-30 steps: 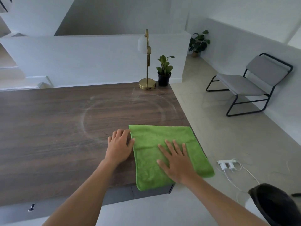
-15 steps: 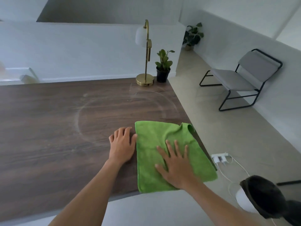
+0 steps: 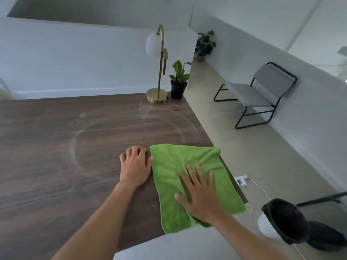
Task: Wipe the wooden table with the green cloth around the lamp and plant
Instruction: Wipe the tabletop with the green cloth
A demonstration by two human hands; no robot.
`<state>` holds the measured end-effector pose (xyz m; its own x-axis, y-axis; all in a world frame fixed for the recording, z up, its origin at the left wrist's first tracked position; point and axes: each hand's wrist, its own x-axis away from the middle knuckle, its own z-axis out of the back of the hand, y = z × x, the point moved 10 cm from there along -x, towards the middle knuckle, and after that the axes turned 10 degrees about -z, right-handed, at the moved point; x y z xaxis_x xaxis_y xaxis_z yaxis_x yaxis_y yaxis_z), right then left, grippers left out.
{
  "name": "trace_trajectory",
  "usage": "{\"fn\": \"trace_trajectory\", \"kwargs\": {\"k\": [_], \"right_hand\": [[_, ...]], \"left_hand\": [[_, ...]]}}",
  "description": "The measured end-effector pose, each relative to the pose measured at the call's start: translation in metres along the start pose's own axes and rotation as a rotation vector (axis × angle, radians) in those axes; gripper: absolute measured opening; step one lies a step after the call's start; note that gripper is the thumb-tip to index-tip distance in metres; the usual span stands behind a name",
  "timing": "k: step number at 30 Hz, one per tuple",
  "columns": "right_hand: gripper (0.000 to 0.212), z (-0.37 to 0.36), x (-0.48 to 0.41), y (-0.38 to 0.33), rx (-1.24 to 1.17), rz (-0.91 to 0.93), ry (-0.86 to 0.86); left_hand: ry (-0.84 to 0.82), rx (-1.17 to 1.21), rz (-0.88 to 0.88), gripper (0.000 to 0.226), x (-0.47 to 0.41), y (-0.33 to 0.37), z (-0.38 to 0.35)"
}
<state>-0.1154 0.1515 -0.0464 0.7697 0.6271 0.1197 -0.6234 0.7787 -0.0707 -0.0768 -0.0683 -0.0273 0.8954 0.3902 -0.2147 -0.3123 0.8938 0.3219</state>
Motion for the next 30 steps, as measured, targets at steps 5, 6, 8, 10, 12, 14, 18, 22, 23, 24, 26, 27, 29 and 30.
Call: {"fn": "trace_trajectory", "kwargs": {"k": [5,6,8,10,12,14,18,22,23,24,26,27,29,30], "right_hand": [[0.072,0.012,-0.011,0.071,-0.007,-0.161,0.026],[0.074,0.017,-0.029,0.079,-0.008,-0.24,0.032],[0.082,0.02,-0.066,0.079,-0.05,-0.344,0.039],[0.086,0.011,-0.094,0.061,-0.056,-0.347,0.008],[0.081,0.005,-0.097,0.033,-0.001,-0.252,-0.014],[0.076,0.009,-0.076,0.017,-0.011,-0.132,0.009],[0.049,0.029,-0.066,0.047,-0.062,-0.004,0.152],[0.078,0.028,-0.145,0.091,-0.089,-0.131,0.085],[0.085,0.025,-0.165,0.09,-0.097,-0.143,0.049],[0.086,0.021,-0.187,0.085,-0.098,-0.139,0.023],[0.083,0.02,-0.219,0.064,-0.053,-0.101,0.003],[0.082,0.021,-0.227,0.05,-0.025,-0.062,0.005],[0.081,0.022,-0.225,0.028,-0.009,0.028,-0.002],[0.079,0.024,-0.215,0.024,-0.035,0.085,-0.002]], "left_hand": [[-0.023,-0.019,0.042,0.041,-0.019,-0.014,-0.002],[-0.027,-0.03,0.039,0.042,-0.021,-0.013,-0.003],[-0.026,-0.031,0.03,0.043,-0.024,-0.01,-0.007],[-0.017,-0.031,0.015,0.042,-0.03,-0.006,-0.01],[-0.02,-0.029,0.001,0.041,-0.039,-0.004,-0.015],[-0.024,-0.02,-0.012,0.04,-0.05,-0.001,-0.019],[-0.048,0.0,0.005,0.042,-0.081,0.002,-0.027],[-0.037,-0.031,0.05,0.047,-0.103,0.0,-0.035],[-0.028,-0.046,0.058,0.049,-0.105,0.0,-0.036],[-0.024,-0.057,0.067,0.05,-0.11,-0.001,-0.038],[-0.012,-0.062,0.086,0.051,-0.122,-0.005,-0.04],[-0.001,-0.062,0.1,0.051,-0.129,-0.008,-0.041],[0.012,-0.053,0.129,0.05,-0.139,-0.015,-0.041],[0.013,-0.059,0.138,0.05,-0.142,-0.016,-0.043]]}}
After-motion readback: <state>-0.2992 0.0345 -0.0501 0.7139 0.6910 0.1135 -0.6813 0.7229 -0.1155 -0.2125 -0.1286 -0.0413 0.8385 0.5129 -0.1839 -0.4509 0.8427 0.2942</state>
